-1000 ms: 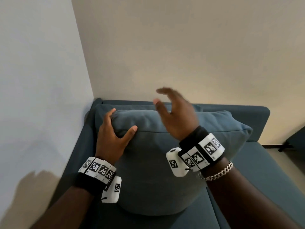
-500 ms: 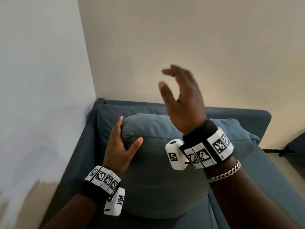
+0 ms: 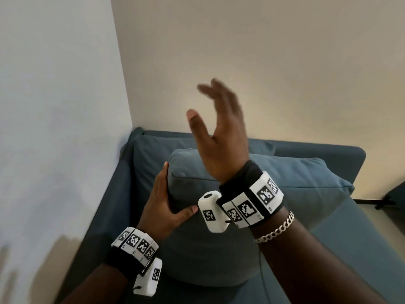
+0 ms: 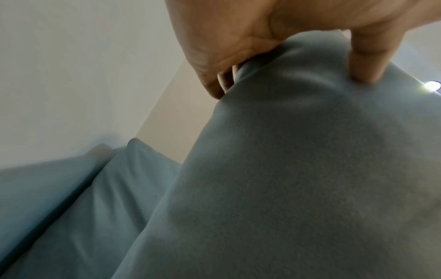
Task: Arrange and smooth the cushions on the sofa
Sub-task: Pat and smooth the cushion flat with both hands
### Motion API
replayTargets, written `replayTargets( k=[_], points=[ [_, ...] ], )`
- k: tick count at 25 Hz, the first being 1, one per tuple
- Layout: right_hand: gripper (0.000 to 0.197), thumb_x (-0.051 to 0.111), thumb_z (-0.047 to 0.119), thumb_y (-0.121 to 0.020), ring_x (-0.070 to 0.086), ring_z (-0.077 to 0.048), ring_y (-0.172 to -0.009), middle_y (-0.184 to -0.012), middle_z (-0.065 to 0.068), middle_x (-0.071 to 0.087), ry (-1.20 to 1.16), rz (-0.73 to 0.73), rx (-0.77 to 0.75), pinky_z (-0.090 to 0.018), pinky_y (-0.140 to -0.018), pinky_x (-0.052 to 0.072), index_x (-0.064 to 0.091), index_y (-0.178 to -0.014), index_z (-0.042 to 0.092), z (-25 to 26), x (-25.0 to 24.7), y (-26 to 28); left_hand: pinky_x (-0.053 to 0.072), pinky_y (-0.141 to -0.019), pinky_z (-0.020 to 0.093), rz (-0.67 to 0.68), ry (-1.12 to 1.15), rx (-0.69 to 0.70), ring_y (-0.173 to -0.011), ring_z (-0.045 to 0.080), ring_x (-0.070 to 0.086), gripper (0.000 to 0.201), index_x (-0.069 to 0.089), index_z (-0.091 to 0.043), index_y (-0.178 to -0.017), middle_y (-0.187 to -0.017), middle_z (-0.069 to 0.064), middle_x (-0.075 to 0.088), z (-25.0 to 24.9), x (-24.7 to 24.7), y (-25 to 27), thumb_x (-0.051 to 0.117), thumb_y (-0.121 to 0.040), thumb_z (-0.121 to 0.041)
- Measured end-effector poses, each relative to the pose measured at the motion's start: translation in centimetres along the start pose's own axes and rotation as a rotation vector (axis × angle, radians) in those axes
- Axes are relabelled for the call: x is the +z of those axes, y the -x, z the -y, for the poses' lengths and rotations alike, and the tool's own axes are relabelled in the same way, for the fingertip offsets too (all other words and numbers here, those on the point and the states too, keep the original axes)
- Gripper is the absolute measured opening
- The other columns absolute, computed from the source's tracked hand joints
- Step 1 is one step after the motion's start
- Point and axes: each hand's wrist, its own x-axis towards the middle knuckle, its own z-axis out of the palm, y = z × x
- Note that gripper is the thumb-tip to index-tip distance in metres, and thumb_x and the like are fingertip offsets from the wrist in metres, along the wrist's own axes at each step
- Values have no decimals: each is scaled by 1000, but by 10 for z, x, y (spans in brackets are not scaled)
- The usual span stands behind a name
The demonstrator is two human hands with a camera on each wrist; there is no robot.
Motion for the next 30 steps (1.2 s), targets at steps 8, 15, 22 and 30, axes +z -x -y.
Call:
replayTargets(
  k=[8,15,22,30],
  points=[
    [58,42,79,-87,55,-27,-123,-128,3,64,694,1023,117,-52,-107,35,61,-122,36,-43,36,45,31,-122,31,209,-104,-149,-150,-5,20,155,-7,-33,-163,-163,-27,11,50,19,19,94,-49,-63],
    [50,61,37,-91,48,-30,-133,-143,0,49,595,1066,215,-58,-106,41,49,-139,44,-21,-21,21,36,-120,49,324,-146,-432,-152,22,30,171,-9,-48,-157,-167,-6,24,95,64,44,104,-29,-55],
    [34,49,50,-96,29,-28,-147,-152,11,47,764,1007,122,-62,-116,25,65,-126,43,-54,-71,28,40,-116,56,250,-268,-444,-146,24,42,164,5,-49,-154,-163,-11,33,58,119,19,95,-18,-69],
    [54,71,77,-68,42,-23,-131,-123,13,58,775,905,215,-53,-104,37,63,-111,44,-114,-167,36,38,-119,51,222,-335,-349,-148,18,39,155,7,-48,-157,-163,-15,31,7,175,24,97,-31,-65]
  ],
)
